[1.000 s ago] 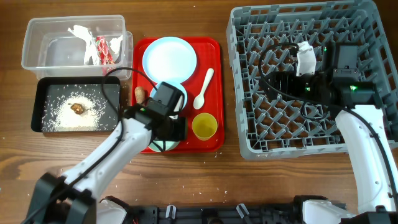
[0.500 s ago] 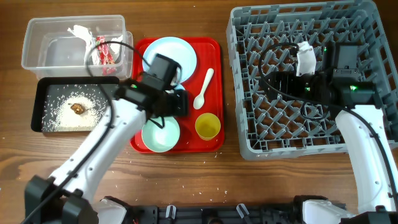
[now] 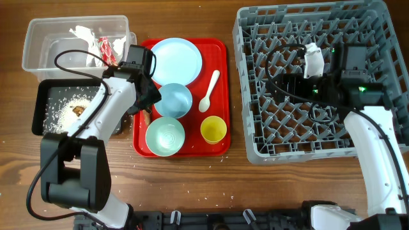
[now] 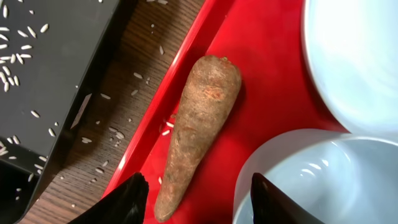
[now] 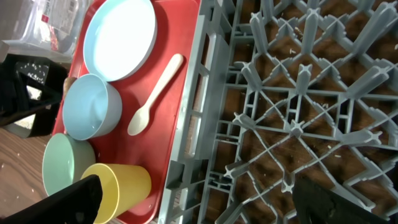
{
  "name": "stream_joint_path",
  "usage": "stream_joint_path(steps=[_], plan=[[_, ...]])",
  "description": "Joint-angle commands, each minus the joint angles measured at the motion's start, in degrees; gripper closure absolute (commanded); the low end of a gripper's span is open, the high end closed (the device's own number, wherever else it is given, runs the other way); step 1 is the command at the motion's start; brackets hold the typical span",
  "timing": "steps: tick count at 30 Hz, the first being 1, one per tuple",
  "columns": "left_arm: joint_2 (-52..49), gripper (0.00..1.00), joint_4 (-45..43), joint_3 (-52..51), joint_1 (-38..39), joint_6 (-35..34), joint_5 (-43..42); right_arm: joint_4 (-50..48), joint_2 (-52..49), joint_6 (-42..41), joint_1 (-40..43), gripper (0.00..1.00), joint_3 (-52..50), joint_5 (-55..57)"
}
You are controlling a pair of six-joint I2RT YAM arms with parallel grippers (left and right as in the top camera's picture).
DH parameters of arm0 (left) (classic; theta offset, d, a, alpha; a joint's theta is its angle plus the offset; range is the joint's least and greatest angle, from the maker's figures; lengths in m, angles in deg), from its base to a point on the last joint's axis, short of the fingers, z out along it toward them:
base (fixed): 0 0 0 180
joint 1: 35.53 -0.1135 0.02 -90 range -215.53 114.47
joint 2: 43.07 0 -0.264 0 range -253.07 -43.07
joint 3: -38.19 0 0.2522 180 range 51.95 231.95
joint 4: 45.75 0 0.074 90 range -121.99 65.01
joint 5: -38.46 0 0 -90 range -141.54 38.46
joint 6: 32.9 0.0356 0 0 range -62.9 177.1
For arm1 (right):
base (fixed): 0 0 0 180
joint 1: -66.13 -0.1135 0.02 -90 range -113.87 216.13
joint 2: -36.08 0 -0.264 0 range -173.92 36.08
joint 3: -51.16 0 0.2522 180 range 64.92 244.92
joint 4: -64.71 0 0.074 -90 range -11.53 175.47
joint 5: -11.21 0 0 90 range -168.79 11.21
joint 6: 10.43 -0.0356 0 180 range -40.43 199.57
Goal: Sort waste into correct bins and load items into the dishwasher rack
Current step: 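Return the green bowl to the red tray with left gripper, then grasp the brown carrot with left gripper and place it on black tray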
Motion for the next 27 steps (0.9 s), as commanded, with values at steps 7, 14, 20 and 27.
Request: stream_joint_path(steps=[7,14,20,27], plan=[[-2.2,0.37,-2.8,-0.4,-0.7,1.7,4.7,-0.2,-1.8,-0.2,0.0,0.0,0.6,0.4],[-7.1,0.5,-5.8,-0.4,-0.7,1.7,3.4,-0.2,-1.8,-0.2,0.0,0.0,0.6,0.4],[-8.9,0.57,-5.8,-0.4,-0.6,1.6,1.7,-0.2,-1.8,-0.2,0.0,0.0,0.6,0.4],[-11.7,0.65,-6.4,-0.7,-0.6,1.6,1.7,-0.4,-1.8,-0.2,0.0,0.0,0.6,0.4]])
